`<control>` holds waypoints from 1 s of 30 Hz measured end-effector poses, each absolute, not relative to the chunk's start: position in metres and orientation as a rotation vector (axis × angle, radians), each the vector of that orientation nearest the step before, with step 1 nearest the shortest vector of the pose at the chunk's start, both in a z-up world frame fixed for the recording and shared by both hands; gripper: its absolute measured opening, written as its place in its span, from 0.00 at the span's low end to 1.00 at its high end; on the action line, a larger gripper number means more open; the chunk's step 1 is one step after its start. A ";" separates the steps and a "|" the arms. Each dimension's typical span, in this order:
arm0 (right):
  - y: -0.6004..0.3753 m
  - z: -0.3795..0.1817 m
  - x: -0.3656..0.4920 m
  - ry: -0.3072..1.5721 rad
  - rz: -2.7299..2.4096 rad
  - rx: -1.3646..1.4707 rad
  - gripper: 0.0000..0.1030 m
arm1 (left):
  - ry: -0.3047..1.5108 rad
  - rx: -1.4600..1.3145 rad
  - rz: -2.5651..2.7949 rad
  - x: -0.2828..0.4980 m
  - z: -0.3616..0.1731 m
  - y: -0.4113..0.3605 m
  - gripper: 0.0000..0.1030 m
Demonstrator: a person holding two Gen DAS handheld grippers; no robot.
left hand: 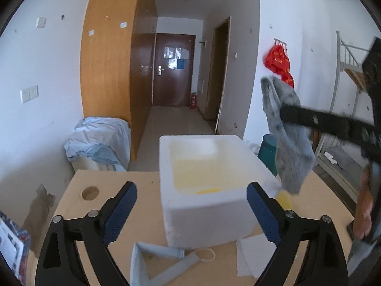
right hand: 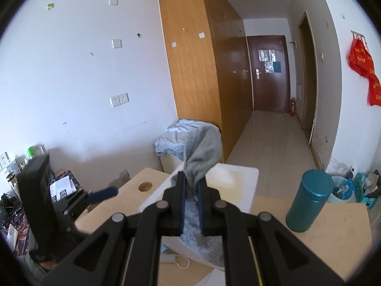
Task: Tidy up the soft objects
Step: 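Lower the grey sock into the foam box and open the right gripper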
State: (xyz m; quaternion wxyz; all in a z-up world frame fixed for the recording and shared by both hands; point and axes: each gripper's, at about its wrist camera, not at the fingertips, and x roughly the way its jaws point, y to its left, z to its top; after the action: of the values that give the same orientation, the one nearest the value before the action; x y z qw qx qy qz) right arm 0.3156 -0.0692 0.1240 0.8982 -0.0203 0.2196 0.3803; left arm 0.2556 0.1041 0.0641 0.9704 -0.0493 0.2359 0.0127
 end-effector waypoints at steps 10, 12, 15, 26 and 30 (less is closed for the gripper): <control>-0.042 0.113 0.341 0.475 0.796 -0.057 0.11 | 0.455 -0.117 0.062 0.234 0.047 0.109 0.92; -0.036 0.104 0.348 0.499 0.791 -0.064 0.11 | 0.457 -0.127 0.061 0.234 0.044 0.111 0.92; -0.030 0.093 0.356 0.526 0.789 -0.072 0.11 | 0.464 -0.155 0.048 0.234 0.039 0.117 0.92; -0.014 0.083 0.370 0.557 0.764 -0.139 0.11 | 0.447 -0.189 0.033 0.232 0.036 0.125 0.92; -0.014 0.069 0.374 0.618 0.752 -0.167 0.11 | 0.449 -0.181 0.029 0.232 0.036 0.123 0.92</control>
State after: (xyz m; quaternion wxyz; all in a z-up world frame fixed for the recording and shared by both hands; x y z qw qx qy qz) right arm 0.3744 -0.0139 0.0688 0.8805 -0.0801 0.2965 0.3610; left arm 0.2322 0.1225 0.0357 0.9708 -0.0894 0.2222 0.0142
